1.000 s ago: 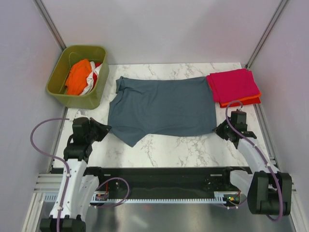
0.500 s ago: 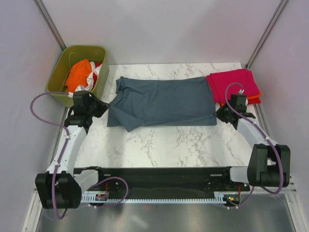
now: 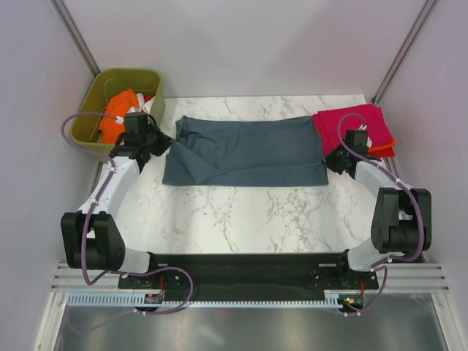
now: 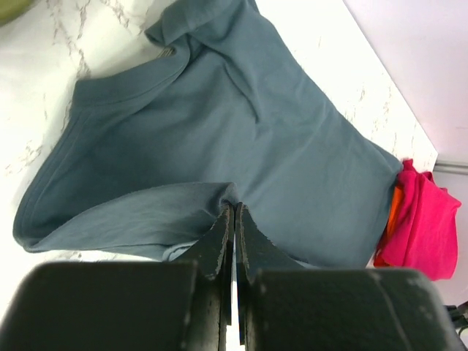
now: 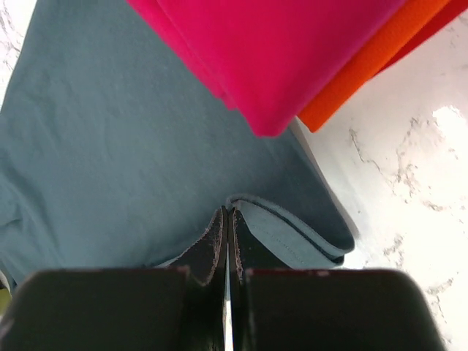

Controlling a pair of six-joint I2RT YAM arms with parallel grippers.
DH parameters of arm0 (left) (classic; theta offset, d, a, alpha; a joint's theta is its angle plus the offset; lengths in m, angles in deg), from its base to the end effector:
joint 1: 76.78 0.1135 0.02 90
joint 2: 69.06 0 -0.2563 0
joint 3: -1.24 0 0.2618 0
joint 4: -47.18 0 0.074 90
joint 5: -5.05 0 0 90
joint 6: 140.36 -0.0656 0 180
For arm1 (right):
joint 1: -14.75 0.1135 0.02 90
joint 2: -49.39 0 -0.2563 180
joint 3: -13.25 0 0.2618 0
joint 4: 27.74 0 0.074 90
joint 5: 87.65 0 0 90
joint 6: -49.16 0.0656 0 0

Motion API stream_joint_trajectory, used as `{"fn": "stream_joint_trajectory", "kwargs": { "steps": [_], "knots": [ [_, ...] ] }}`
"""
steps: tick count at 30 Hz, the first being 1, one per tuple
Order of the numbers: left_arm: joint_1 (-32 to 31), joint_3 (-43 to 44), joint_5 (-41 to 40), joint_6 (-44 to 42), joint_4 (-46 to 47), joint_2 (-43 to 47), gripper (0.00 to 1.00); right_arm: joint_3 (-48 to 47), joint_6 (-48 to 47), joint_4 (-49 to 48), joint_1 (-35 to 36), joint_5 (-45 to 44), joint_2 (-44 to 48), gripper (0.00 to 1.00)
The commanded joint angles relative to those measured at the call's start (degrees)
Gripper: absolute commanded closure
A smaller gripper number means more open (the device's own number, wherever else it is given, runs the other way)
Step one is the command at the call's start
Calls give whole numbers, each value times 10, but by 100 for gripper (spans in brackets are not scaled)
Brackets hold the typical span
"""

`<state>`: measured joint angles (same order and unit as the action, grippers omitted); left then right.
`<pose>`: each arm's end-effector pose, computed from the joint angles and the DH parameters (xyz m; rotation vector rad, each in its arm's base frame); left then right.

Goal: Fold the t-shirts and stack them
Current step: Fold the tshirt

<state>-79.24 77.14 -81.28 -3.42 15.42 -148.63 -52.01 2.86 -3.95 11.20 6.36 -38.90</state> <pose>0.3480 -0.0192 0.2680 -0.8145 2.0898 -0.5486 0.3483 -0.0170 0.1656 0.9412 2.2357 0.4092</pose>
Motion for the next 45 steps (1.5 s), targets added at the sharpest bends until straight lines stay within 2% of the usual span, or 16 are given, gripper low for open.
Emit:
{"fn": "stream_joint_trajectory", "kwargs": {
  "steps": [1,18,28,42,43,45],
  "knots": [
    [-2,49,-23,9,29,-25,98,-28,10,-25,-3,-15,-20,100],
    [-20,167,-30,-2,29,-126,98,-30,23,-60,-20,-1,-55,100],
    [-29,231,-31,-4,28,-188,98,-35,29,-68,-22,-23,-72,100],
    [-35,324,-30,-2,11,-281,98,-78,23,-71,-26,-6,-118,100],
    [-35,324,-31,1,11,-285,98,-81,20,-72,-26,-3,-120,99],
    [-35,330,-36,3,12,-299,93,-85,18,-71,-26,-3,-123,87]
  ]
}}
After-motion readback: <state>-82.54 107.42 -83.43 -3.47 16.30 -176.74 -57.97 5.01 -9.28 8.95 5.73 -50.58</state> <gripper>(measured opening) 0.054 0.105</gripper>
